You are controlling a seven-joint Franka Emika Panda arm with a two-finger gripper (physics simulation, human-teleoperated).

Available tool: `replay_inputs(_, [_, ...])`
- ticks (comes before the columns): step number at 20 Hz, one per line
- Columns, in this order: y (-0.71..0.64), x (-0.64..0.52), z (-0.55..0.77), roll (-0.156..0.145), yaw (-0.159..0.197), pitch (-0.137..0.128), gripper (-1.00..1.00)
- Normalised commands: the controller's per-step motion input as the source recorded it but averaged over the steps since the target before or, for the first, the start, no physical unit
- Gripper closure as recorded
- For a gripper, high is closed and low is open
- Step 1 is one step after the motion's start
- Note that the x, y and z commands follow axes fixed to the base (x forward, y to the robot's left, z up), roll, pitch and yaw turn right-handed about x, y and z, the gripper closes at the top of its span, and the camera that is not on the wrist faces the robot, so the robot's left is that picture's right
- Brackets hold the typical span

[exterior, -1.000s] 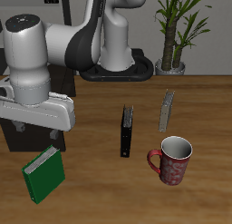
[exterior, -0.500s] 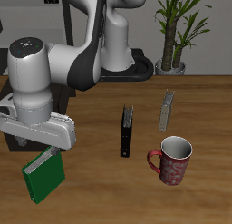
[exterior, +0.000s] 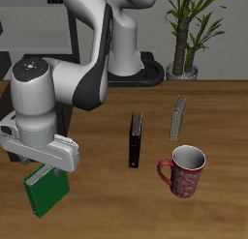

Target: Place the green book flat on top of the shelf

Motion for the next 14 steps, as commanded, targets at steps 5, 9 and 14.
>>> replay_inputs(5, [-0.06, 0.04, -0.22, -0.004, -0.029, 0.045, -1.0])
replay_inputs(9, [0.02, -0.01, -0.1, 0.014, -0.028, 0.027, 1.0])
replay_inputs(14, [-0.01, -0.01, 0.04, 0.0, -0.006, 0.002, 1.0])
